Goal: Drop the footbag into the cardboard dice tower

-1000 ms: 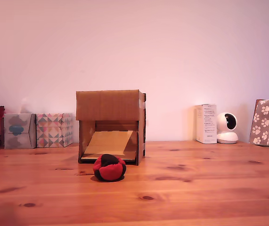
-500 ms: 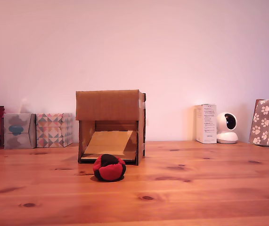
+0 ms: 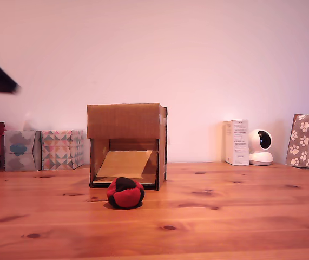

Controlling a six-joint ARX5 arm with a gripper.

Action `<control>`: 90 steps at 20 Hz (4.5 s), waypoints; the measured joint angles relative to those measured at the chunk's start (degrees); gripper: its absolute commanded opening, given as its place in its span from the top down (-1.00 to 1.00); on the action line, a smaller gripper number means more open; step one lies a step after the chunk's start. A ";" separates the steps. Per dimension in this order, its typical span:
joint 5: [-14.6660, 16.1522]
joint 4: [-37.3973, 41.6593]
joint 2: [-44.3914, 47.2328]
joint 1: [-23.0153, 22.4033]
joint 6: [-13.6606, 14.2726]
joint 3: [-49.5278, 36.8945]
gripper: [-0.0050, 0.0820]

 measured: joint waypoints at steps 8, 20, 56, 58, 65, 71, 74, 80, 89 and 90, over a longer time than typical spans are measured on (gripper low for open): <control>0.13 13.11 17.94 -8.07 1.01 0.46 0.79; -4.07 38.42 39.95 -11.13 5.35 0.61 -0.87; -2.16 6.88 44.65 -11.10 5.46 22.97 0.79; -2.21 2.60 41.29 -11.10 5.46 22.97 0.79; -6.80 4.09 32.96 -11.10 6.21 22.95 0.79; -9.97 22.21 32.83 -11.10 7.02 22.93 0.79; -10.47 29.40 32.87 -11.10 7.02 22.95 0.79; -11.52 25.97 41.62 -11.10 7.04 32.76 0.79; -11.89 1.29 61.35 -8.13 7.04 62.51 0.79; -11.91 -0.09 62.53 -7.82 7.04 63.56 0.79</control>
